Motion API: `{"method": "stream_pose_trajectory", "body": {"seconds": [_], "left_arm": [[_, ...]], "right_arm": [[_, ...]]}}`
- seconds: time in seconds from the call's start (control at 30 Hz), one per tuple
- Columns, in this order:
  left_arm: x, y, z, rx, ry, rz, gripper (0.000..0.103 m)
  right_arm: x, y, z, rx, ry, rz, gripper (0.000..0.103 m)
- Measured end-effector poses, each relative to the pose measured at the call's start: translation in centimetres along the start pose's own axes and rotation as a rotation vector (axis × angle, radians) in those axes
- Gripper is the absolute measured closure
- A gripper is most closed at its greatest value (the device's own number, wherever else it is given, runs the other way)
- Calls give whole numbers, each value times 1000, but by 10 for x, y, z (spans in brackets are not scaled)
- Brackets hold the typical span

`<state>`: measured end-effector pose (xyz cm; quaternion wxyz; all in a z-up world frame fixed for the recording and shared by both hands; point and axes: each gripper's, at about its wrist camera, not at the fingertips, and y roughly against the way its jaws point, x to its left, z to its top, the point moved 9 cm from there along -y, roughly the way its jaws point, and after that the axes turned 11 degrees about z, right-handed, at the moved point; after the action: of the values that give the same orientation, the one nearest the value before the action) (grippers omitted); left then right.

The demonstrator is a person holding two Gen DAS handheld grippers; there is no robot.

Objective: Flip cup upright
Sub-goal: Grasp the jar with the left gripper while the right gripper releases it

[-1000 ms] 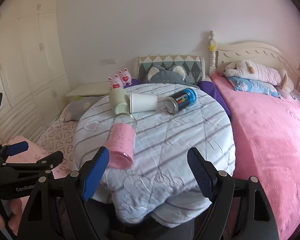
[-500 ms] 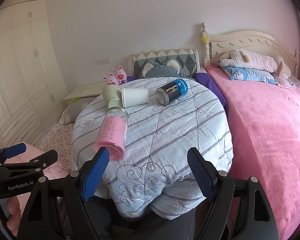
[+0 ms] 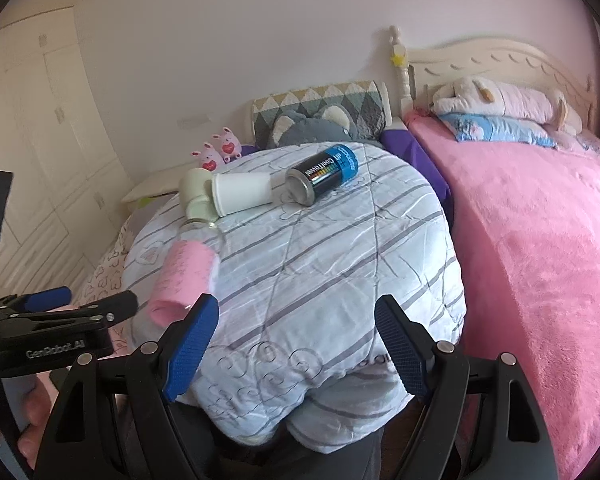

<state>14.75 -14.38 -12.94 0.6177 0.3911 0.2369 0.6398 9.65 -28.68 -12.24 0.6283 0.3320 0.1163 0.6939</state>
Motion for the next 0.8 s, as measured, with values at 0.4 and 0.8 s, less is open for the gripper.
{"method": "stream_pose_trajectory", "body": {"seconds": [0.4,0.8], "left_arm": [[-15,-66,11,214,115,5,0],[-17,-100,18,292,145,24,0]], "right_arm": [[-49,-49,18,65,-76,75,21],[-51,-81,16,126,-79,141,21]]}}
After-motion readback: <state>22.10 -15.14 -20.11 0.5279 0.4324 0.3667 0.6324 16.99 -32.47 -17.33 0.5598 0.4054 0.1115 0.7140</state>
